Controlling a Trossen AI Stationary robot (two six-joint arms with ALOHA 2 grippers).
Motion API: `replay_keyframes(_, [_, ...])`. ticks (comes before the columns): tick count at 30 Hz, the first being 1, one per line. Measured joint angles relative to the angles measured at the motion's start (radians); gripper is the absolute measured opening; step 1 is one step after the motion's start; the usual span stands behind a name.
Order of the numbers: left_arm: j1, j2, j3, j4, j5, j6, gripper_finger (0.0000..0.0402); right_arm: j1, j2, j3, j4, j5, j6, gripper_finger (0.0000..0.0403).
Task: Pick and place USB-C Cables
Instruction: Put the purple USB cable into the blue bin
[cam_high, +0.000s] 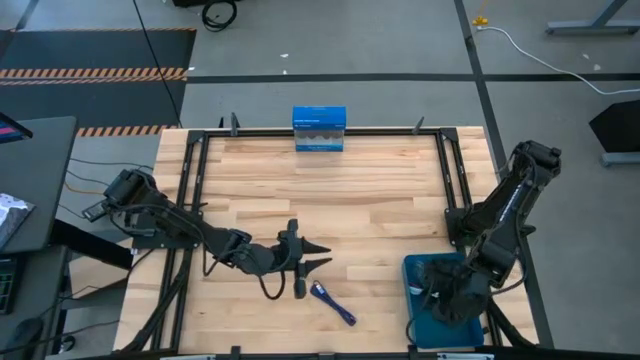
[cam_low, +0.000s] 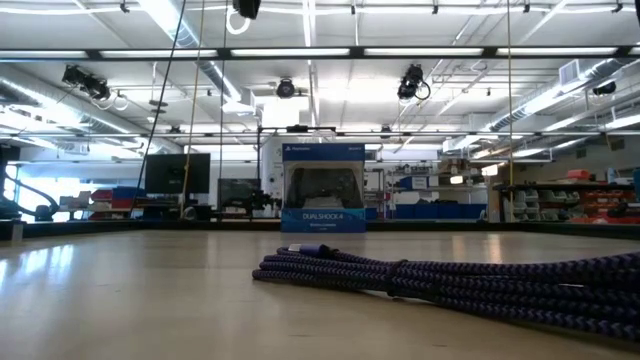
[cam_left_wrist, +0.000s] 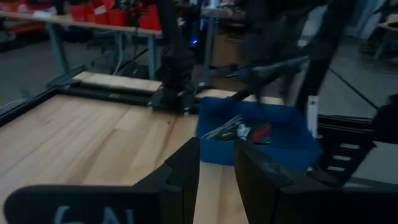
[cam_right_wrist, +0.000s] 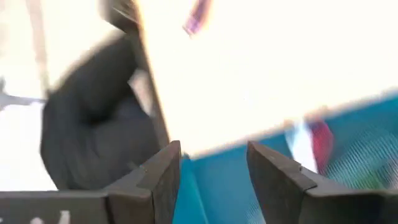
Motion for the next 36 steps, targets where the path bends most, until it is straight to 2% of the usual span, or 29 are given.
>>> replay_keyframes(2, [0.008,0.0,0.0,-0.01,-0.002,-0.006,0.0105,-0.03,0.004,0.001,0.095,0.033,-0.116,0.0188])
replay_keyframes(6, [0.013,0.0,0.0,-0.021,-0.002,-0.058,0.0105,-0.108,0.038,0.001,0.186,0.029,-0.291,0.0188])
replay_keyframes(12, [0.013,0.0,0.0,-0.031,-0.041,-0.08,0.0105,-0.228,0.158,0.009,0.328,-0.074,-0.511,0.0188])
replay_keyframes(18, [0.013,0.0,0.0,-0.052,-0.053,-0.081,0.0105,-0.294,0.321,0.114,0.334,-0.128,-0.689,0.0188])
replay_keyframes(27, [0.004,-0.005,0.0,-0.08,-0.053,-0.087,0.0105,-0.328,0.558,0.302,0.23,-0.139,-0.796,0.0187])
replay_keyframes(36, [-0.067,-0.083,0.0,-0.222,-0.047,-0.086,0.0105,-0.342,0.677,0.384,0.241,-0.159,-0.83,0.0187])
